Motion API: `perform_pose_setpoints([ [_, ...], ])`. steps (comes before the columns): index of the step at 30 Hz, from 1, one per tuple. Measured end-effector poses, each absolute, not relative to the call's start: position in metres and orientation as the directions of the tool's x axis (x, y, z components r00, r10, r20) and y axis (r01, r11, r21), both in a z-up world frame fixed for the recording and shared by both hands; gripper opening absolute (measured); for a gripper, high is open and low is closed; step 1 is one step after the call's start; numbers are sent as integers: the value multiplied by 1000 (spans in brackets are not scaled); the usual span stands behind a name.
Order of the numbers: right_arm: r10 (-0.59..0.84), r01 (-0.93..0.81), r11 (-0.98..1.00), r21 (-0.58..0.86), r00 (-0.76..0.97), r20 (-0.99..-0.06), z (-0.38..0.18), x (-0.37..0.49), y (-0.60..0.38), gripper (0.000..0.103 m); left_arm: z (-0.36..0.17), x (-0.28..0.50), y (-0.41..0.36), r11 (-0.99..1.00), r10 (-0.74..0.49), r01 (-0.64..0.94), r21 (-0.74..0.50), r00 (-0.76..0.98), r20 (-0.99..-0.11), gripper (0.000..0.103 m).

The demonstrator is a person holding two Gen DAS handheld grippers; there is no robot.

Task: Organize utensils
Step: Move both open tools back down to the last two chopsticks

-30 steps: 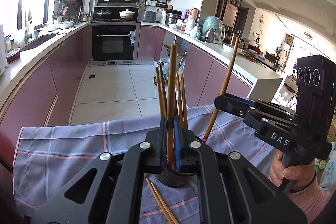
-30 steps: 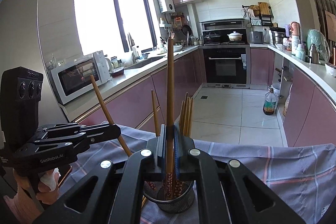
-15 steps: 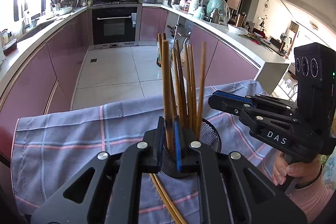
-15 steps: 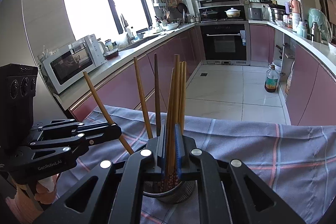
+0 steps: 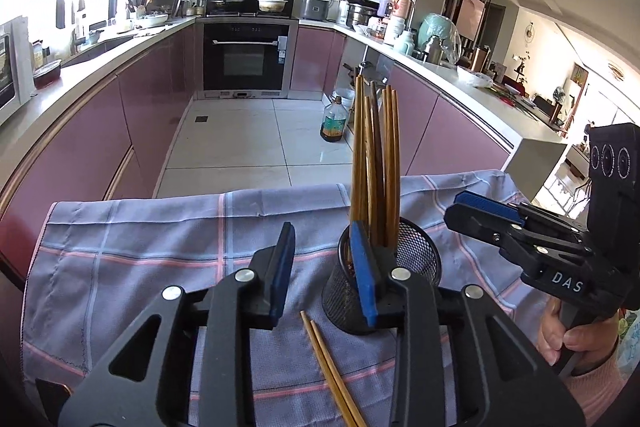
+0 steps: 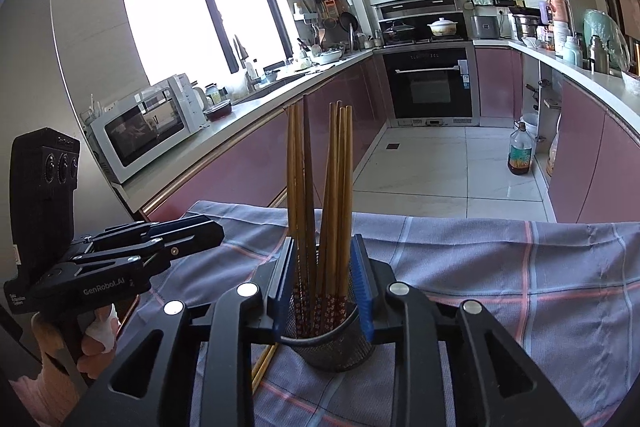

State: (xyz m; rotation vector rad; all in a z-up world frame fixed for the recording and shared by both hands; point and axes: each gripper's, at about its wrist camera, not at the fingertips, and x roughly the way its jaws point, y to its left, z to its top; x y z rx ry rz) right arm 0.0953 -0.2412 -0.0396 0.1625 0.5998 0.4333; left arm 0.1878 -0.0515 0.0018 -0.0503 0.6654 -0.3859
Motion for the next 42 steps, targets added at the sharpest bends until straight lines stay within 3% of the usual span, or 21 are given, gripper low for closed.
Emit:
perform_pose_setpoints([
  [6, 506, -422, 862, 280, 691, -517, -53, 61, -228, 36, -16, 155, -28, 943, -324, 302, -140, 735, -595, 38],
  [17, 516, -457, 844, 281, 548, -658, -115, 36, -188, 37, -70, 114, 13, 965, -254, 231, -125, 704, -663, 41],
  [42, 471, -449, 859, 245, 506, -722, -139, 22, -166, 46, -103, 88, -3, 953, -298, 238, -186, 637, -711, 46],
])
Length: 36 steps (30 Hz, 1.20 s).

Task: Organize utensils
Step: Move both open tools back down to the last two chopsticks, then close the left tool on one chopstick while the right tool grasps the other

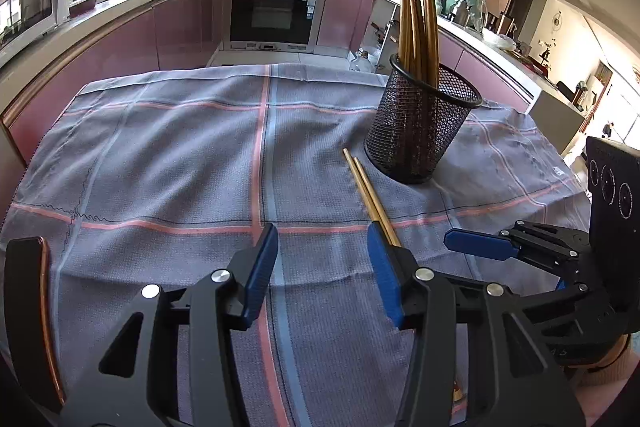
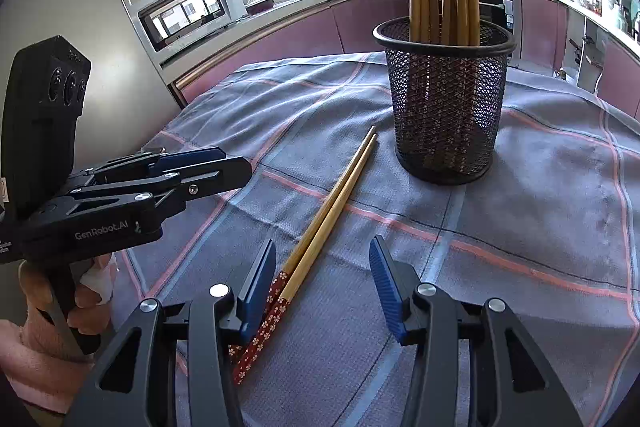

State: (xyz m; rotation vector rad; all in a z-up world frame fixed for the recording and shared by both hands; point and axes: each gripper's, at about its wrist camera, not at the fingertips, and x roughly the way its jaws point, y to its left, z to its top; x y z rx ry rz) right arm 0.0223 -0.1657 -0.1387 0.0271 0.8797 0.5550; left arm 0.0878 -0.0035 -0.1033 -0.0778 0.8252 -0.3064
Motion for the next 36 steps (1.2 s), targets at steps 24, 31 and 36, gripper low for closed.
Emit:
perform_pose_setpoints([
  [24, 404, -436, 882, 178, 508, -760, -149, 18, -165, 33, -119, 87, -22, 942, -316, 292, -167, 598, -736, 50],
  [31, 415, -414, 885, 211, 499, -761, -149, 20, -177, 33, -125, 86, -34, 931, -325, 335, -145, 576, -750, 50],
  [36, 417, -414, 885, 214, 498, -760, -149, 22, -178, 33, -131, 85, -49, 919, -324, 376, -116, 556, -766, 48],
])
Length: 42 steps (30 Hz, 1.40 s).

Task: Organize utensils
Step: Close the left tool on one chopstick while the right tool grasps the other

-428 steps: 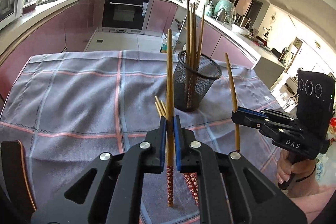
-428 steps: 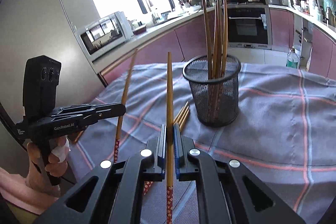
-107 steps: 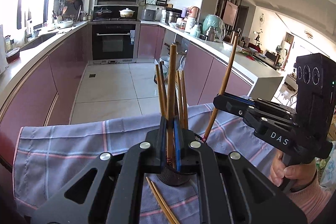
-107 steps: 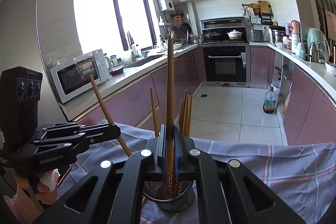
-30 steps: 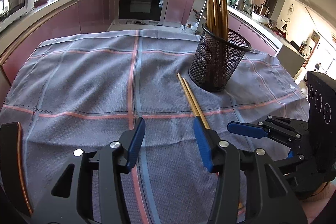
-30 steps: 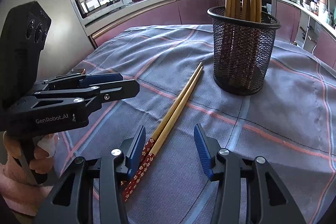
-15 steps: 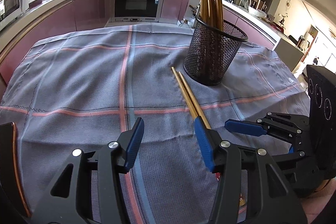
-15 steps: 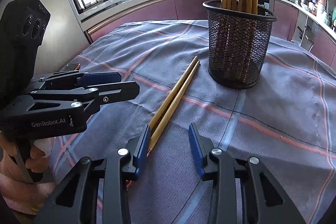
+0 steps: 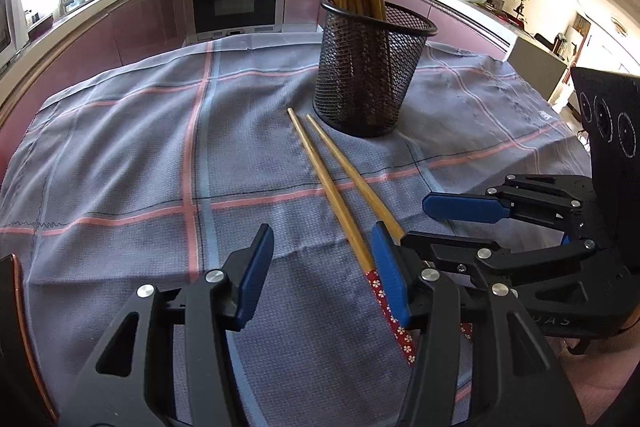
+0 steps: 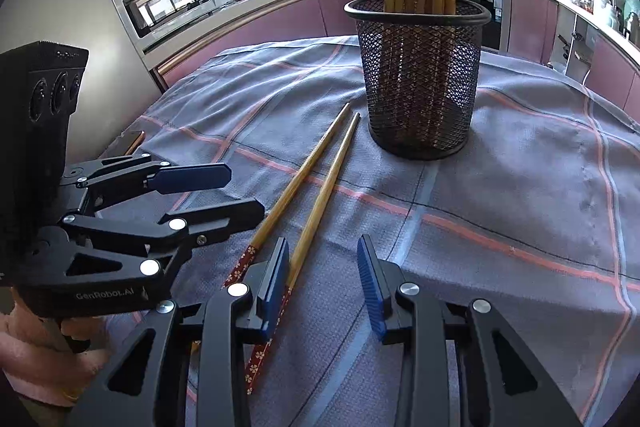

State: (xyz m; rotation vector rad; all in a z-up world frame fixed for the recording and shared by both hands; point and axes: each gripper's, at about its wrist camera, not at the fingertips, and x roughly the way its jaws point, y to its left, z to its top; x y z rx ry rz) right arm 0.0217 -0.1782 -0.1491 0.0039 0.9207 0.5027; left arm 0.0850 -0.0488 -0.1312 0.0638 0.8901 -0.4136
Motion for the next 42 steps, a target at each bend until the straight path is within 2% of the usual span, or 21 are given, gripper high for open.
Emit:
perform_pose_setpoints([
  [4, 421, -414, 883, 220, 497, -759, -149, 22, -180, 33, -139, 86, -55, 920, -305, 380, -95, 542, -783, 46],
  [7, 422, -416, 883, 219, 496, -759, -149, 22, -180, 33, -140, 85, -58, 924, -283, 376, -69, 552, -785, 40],
  [12, 426, -417, 881, 224, 494, -758, -149, 21, -182, 33, -141, 86, -53, 928, -292, 361, -95, 543, -787, 20],
  [20, 435, -424, 876, 230, 487, -757, -148, 21, -180, 31, -141, 84, -48, 938, -290, 325, -123, 540, -790, 12],
  [23, 435, -434, 872, 224, 481, -761, -148, 20, -175, 28, -141, 81, -46, 939, -295, 316, -137, 535, -792, 11],
  [28, 444, -448, 864, 230, 461, -768, -148, 20, -172, 15, -141, 72, -47, 935, -307, 321, -150, 524, -794, 10],
  [29, 444, -449, 863, 230, 458, -770, -148, 19, -172, 9, -142, 70, -47, 934, -310, 323, -152, 522, -795, 9],
  [38, 453, -455, 857, 244, 436, -778, -148, 10, -174, 9, -141, 49, -59, 897, -384, 394, -201, 465, -798, 10],
  [42, 443, -439, 865, 242, 443, -780, -147, 7, -180, 8, -141, 48, -58, 903, -370, 385, -190, 474, -799, 12],
])
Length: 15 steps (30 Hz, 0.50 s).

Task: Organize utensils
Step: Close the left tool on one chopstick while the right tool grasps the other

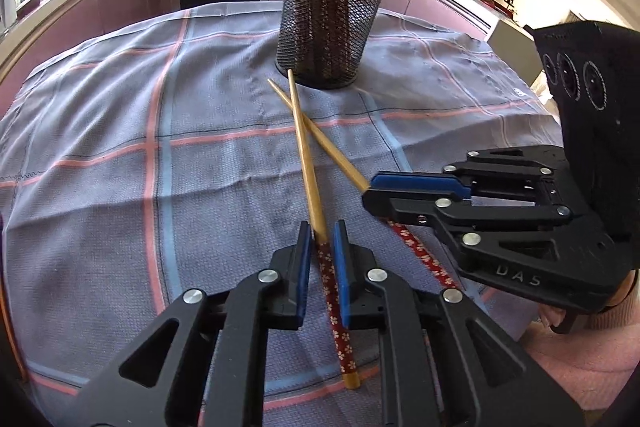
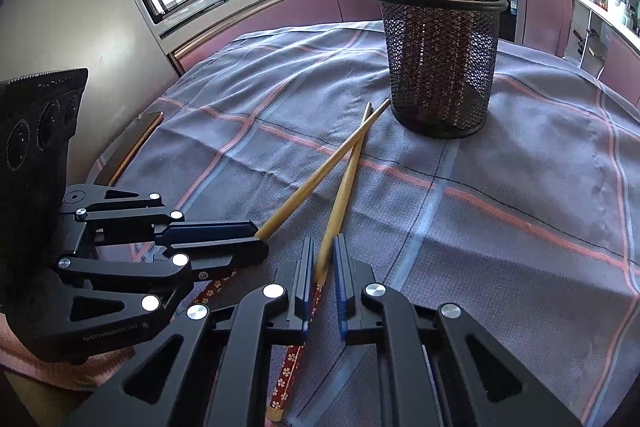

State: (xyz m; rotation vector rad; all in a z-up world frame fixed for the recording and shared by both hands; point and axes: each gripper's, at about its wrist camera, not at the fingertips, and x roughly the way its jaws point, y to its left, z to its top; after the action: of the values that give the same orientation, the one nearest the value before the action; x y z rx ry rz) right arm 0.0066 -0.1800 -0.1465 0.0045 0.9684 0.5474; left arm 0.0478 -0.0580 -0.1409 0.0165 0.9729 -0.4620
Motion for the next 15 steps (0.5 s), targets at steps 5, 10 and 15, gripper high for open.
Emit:
perform_pose_setpoints([
  [5, 437, -416, 874, 251, 447, -780, -146, 6, -189, 6, -142, 52, -49, 920, -350, 340, -196, 482, -803, 9],
  [10, 445, -423, 870, 253, 452, -773, -142, 7, -190, 9, -137, 51, -47, 913, -365, 354, -203, 484, -795, 18],
  [15, 426, -433, 876, 212, 489, -762, -134, 19, -181, 19, -126, 64, -49, 917, -341, 368, -153, 523, -781, 27],
])
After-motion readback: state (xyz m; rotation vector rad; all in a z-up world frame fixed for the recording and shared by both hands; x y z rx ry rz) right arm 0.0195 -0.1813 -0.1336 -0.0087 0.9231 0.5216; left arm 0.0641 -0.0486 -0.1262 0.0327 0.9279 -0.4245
